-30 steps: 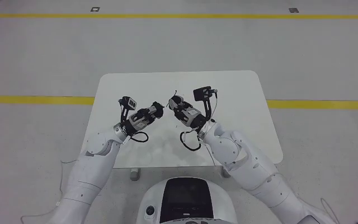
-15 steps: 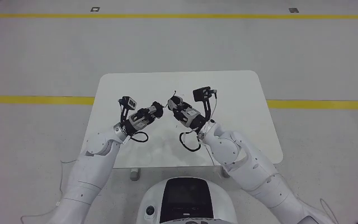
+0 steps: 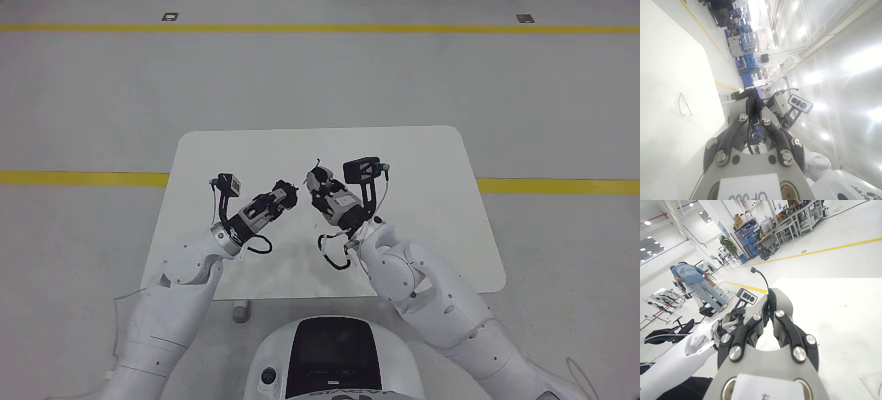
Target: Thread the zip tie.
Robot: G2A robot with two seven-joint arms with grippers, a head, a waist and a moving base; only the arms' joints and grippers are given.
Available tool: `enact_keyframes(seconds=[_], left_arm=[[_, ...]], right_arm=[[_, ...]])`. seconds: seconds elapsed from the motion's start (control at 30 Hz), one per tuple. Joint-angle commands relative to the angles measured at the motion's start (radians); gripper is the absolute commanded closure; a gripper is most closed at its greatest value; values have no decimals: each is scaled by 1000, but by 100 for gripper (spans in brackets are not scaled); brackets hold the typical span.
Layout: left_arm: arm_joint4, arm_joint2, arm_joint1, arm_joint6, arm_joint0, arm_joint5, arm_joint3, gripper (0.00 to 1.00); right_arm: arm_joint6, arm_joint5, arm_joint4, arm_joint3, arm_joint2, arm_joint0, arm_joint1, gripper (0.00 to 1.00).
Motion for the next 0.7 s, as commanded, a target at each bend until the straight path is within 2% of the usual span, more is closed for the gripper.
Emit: enact_keyframes(seconds=[0.0,0.13,0.43,0.67], left_arm=[[2,-4,-7,-1,2,0,-3,100],[-20,-20,-21,-37,8,0,-4,100],[-20,-20,-21,-37,8,0,-4,100],[-20,-20,-21,-37,8,0,-4,100]], right_arm=[[0,10,-8,4,-4,5,-4,100],[-12,13,-32,3,-6,7,-6,100],[0,12,-64,6,4,-3,-10,100],[21,-16,-68,-4,19,-16,-14,100]])
